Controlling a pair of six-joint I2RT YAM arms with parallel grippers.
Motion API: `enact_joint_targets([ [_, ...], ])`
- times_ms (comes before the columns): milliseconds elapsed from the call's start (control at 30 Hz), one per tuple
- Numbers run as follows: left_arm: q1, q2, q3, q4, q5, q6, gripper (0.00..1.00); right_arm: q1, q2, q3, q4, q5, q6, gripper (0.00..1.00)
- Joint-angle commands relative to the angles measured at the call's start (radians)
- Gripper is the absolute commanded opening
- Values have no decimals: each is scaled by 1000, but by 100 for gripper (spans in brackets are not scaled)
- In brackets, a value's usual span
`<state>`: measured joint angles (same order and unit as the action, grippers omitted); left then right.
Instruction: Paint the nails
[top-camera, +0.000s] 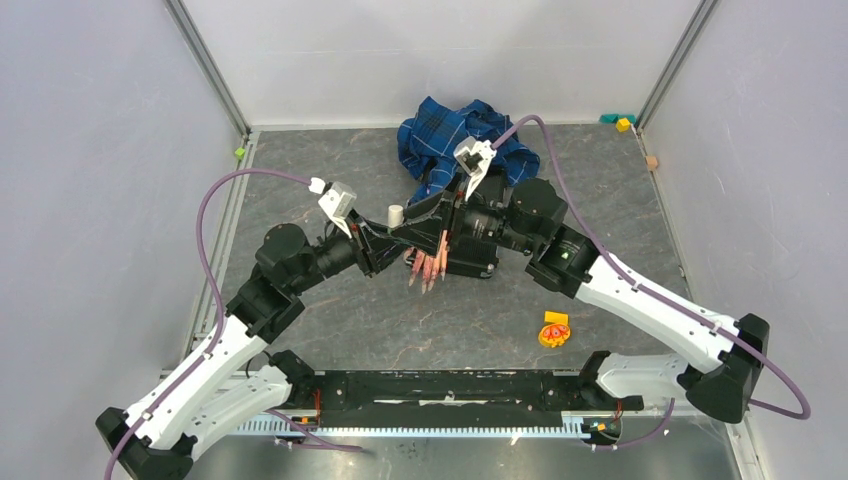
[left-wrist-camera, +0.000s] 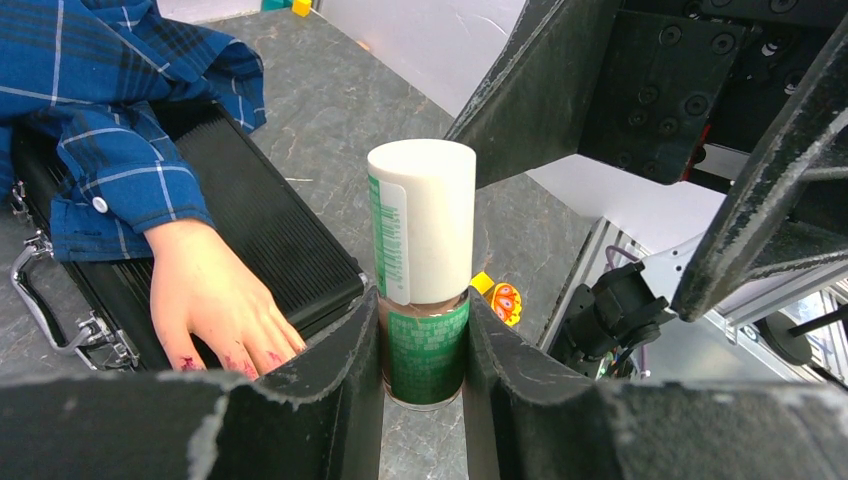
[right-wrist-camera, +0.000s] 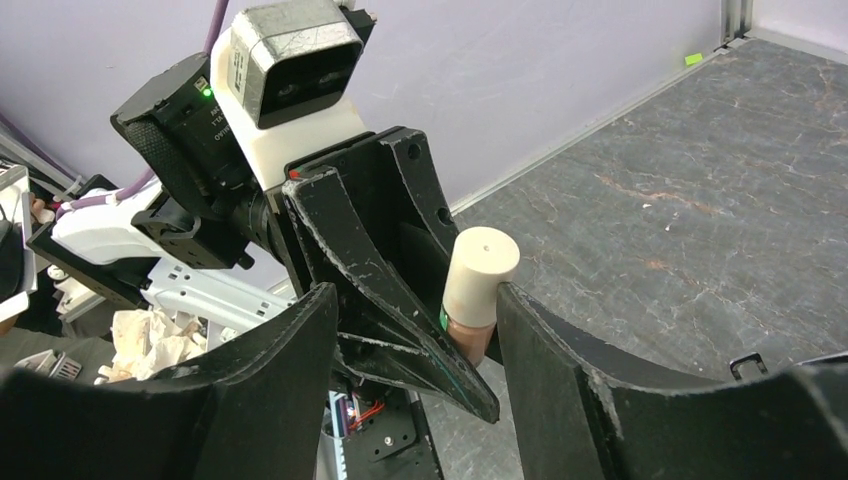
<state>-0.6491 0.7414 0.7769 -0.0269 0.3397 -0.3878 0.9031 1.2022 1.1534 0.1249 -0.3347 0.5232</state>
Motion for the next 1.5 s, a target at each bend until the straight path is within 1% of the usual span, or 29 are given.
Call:
enact_joint_targets([
  [0, 5, 5, 41, 12, -2, 30, 2, 5, 22, 37, 51, -2, 18, 63],
  [200, 5, 8, 40, 15, 6, 30, 2, 9, 51, 55, 60, -22, 23, 60],
  [333, 5, 14, 40, 19, 18, 28, 2, 14, 68, 74, 67, -24, 26, 60],
  [767, 5, 12, 38, 22, 33, 33, 2, 24, 137, 106, 117, -53, 55, 53],
  [900, 4, 8, 38, 22, 36, 36, 2, 28, 149, 108, 120, -54, 57, 49],
  [1000, 5, 1, 36, 22, 42, 34, 2, 27, 148, 106, 100, -43, 43, 41],
  [1133, 6, -5, 32, 53, 60, 32, 2, 23, 123, 106, 50, -4, -2, 18],
  [1267, 6, -4, 29, 69, 110, 33, 2, 7, 89, 120, 39, -6, -36, 4],
  [1333, 6, 4, 31, 81, 158, 33, 2, 5, 78, 149, 8, -11, -82, 0],
  [1467, 5, 3, 21, 128, 235, 24, 2, -2, 54, 193, -34, -57, -144, 0],
])
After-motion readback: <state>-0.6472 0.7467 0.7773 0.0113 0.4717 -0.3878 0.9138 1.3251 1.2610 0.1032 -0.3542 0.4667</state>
